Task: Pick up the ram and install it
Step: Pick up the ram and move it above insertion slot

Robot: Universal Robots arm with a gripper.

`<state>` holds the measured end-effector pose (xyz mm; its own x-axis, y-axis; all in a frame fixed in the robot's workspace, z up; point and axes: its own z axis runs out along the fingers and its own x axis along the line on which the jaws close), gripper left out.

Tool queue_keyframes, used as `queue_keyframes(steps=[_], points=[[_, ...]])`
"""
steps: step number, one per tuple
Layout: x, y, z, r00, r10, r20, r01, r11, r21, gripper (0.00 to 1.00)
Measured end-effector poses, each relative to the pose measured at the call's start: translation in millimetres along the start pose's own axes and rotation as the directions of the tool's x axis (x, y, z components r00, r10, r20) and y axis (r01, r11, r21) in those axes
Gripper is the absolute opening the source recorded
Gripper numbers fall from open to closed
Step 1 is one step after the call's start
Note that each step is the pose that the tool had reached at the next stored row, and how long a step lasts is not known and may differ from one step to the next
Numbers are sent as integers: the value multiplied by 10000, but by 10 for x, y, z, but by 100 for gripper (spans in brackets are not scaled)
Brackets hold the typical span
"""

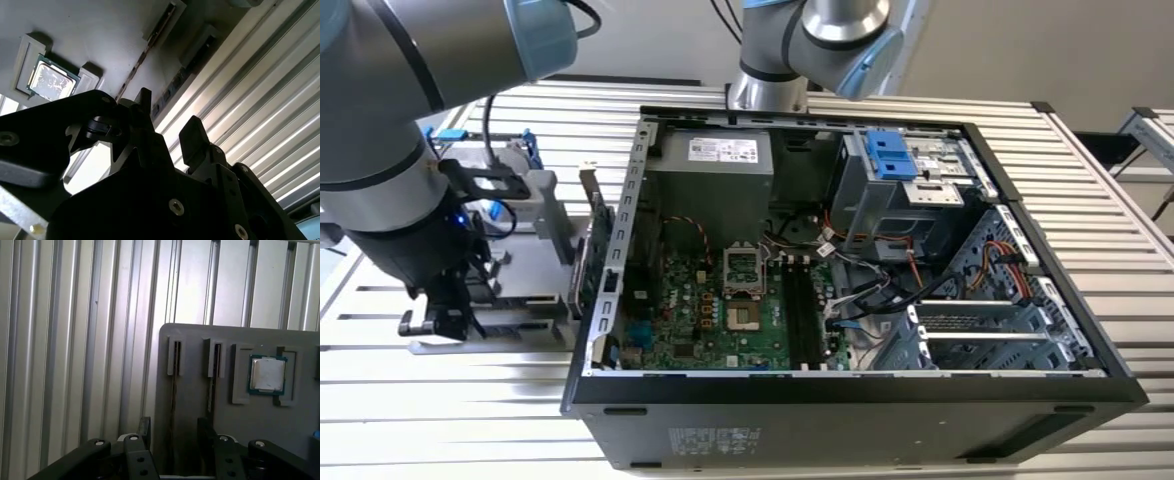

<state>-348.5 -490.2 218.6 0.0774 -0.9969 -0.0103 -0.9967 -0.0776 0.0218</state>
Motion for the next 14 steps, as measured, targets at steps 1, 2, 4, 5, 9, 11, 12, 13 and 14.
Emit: queue_keyframes(steps=[1, 2, 4, 5, 9, 11, 12, 13, 14], points=[[0, 0, 11, 10000, -11, -1, 11, 10000, 0, 100], [0, -1, 23, 10000, -22, -2, 22, 10000, 0, 100], [1, -1, 47, 10000, -43, -5, 43, 10000, -1, 100], [1, -1, 59, 10000, -54, -7, 54, 10000, -1, 100], [1, -2, 106, 9999, -108, -11, 108, 9999, -2, 100], [2, -2, 127, 9999, -129, -11, 129, 9999, -2, 100], [2, -2, 136, 9999, -137, -12, 137, 9999, -2, 100], [3, -2, 145, 9999, -148, -13, 148, 9999, -2, 100], [3, -3, 153, 9999, -164, -13, 164, 9999, -3, 100]])
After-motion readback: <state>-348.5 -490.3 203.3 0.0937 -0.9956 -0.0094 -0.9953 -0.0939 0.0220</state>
